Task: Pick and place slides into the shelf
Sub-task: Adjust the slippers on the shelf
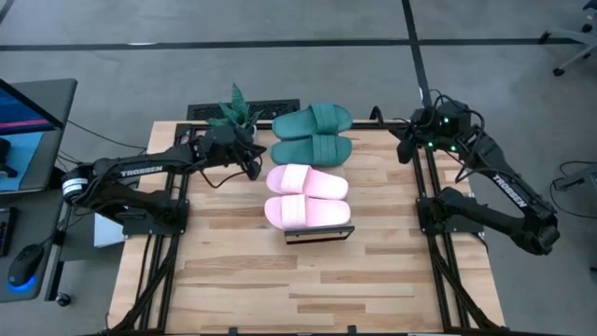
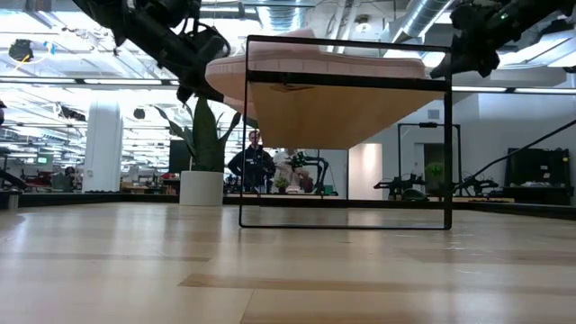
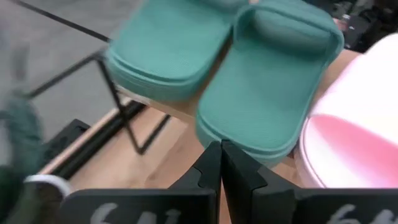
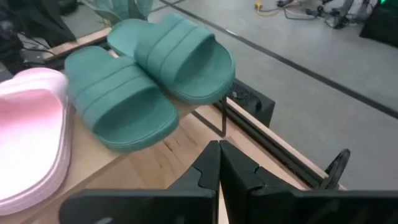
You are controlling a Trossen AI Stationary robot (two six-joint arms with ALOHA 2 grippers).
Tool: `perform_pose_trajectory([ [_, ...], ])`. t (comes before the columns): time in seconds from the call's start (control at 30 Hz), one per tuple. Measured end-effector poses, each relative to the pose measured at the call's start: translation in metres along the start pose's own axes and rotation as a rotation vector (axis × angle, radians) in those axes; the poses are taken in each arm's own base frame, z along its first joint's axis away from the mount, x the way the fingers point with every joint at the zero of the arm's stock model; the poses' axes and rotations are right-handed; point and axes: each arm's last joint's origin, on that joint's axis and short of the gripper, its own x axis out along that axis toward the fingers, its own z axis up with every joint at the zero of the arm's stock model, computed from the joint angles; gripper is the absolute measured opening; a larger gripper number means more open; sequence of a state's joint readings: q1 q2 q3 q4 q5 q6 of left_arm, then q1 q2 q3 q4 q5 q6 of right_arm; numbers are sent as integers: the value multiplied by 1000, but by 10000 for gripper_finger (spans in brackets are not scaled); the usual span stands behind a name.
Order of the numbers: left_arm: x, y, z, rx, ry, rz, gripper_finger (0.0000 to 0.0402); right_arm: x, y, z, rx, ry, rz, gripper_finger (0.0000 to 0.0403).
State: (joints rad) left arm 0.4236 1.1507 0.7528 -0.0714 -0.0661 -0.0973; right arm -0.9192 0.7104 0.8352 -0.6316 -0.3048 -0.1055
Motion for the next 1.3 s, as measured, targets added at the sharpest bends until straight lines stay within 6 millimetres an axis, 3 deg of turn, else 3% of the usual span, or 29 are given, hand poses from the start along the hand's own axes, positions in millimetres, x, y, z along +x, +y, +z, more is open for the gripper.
perform_pose_trajectory([
  [0.27,-36,4,10,-3,-76,74,0,17,-6,0,22,58,-10,0],
  [0.63,-73,6,18,-34,-186,63,0,70,-6,-1,155,180,51,0],
  [1.3,-78,6,14,-39,-163,65,0,131,6,-7,208,241,74,0],
])
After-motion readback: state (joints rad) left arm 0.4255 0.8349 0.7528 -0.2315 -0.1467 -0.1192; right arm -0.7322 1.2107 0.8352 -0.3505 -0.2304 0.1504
